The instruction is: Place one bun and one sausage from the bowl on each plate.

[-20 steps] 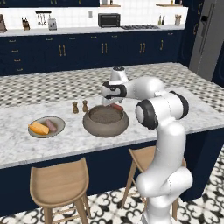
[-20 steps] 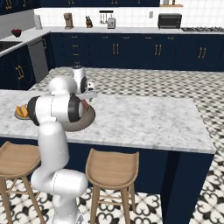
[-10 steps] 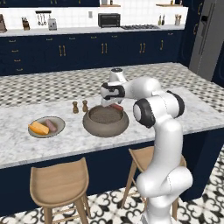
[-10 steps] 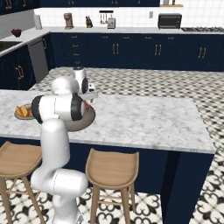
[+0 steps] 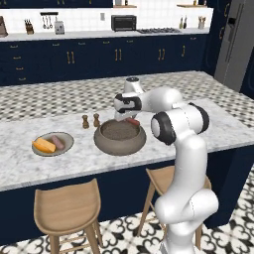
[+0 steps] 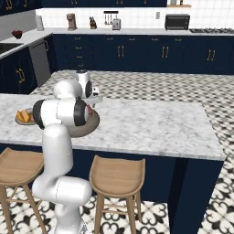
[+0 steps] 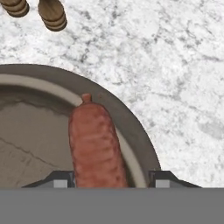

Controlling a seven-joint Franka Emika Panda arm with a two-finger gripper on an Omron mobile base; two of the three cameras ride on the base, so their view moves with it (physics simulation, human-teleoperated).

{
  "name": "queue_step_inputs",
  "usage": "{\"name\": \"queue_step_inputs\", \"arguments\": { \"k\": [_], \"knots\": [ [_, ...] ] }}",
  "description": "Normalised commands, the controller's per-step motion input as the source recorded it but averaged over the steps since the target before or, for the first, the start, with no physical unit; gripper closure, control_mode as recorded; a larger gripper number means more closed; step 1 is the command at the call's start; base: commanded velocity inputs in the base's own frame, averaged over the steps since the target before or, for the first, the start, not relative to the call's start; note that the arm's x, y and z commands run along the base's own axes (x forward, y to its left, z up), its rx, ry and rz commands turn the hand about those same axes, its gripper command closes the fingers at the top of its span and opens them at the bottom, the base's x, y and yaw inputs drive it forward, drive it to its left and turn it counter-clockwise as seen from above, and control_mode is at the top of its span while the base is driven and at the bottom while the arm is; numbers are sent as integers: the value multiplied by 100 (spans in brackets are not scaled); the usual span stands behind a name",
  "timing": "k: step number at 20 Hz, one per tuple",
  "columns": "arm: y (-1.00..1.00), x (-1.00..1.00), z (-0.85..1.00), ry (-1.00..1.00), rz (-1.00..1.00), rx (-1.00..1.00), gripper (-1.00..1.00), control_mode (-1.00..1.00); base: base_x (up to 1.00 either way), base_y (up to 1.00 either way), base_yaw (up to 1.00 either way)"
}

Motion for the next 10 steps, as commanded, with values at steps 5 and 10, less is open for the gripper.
{"name": "queue_step_inputs", "arguments": {
  "k": [5,10],
  "knots": [
    [0,0,0,0,0,0,100,-100,0,0,0],
    [0,-21,47,-2,0,0,100,-100,0,0,0]
  ]
}}
